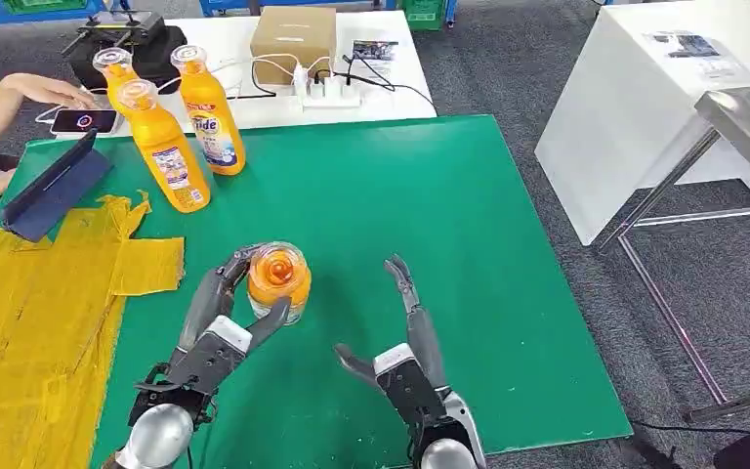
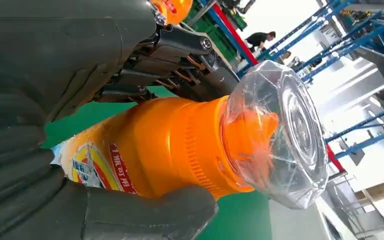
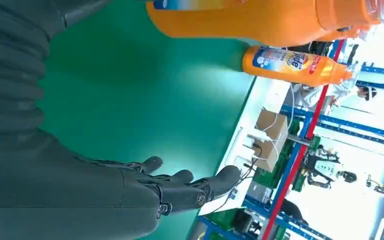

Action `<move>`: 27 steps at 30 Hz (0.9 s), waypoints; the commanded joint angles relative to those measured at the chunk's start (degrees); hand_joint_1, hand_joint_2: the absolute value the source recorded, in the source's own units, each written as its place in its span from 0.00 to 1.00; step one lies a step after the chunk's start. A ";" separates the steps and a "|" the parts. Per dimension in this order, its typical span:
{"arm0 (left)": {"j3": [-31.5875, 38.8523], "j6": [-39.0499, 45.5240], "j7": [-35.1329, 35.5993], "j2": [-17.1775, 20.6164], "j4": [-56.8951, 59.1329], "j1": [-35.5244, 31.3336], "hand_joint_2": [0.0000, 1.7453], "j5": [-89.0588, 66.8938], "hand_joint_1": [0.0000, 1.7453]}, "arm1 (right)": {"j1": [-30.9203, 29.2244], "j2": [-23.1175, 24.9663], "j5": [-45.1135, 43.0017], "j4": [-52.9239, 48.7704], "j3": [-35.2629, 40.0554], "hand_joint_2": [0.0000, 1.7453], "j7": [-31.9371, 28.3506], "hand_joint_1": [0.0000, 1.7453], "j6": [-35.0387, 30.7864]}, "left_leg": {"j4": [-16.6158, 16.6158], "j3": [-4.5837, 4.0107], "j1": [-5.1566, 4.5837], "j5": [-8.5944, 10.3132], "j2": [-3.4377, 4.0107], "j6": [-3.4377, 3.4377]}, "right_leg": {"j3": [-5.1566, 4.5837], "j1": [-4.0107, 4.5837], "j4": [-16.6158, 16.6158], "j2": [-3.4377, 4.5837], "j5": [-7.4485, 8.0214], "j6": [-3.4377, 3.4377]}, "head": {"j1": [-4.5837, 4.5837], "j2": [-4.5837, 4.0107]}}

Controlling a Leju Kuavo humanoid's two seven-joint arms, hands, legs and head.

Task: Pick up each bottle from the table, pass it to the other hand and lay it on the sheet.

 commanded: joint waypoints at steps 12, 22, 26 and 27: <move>4.18 6.38 26.92 4.61 15.88 -12.18 1.00 -55.99 1.00 | 2.66 -0.37 3.02 -12.25 -8.27 1.00 1.31 0.00 0.94 | 0.01 0.23 0.03 0.00 -0.30 0.00 | 0.26 0.05 0.04 -0.30 -0.13 -0.17 | -0.02 0.00; 4.92 7.22 29.51 3.95 24.05 -15.29 1.00 -61.00 1.00 | 2.76 0.06 3.28 -14.34 -9.01 1.00 1.13 0.00 1.50 | -0.03 0.15 0.01 0.06 0.01 0.02 | 0.10 0.02 -0.02 -0.02 0.05 -0.07 | -0.02 0.00; 1.62 4.00 35.74 6.13 31.75 -19.06 1.00 -63.79 1.00 | 2.44 -0.17 3.12 -15.58 -9.26 1.00 0.24 0.00 1.32 | -0.01 0.24 0.04 0.02 -0.02 0.00 | 0.21 0.06 -0.01 -0.06 0.00 -0.13 | -0.02 0.00; -0.06 4.43 38.31 6.66 36.78 -21.45 1.00 -63.79 1.00 | 1.99 -0.17 2.89 -15.44 -9.34 1.00 0.21 0.00 1.48 | 0.00 0.32 0.04 0.00 -0.08 0.00 | 0.30 0.06 0.02 -0.11 -0.05 -0.17 | -0.02 0.00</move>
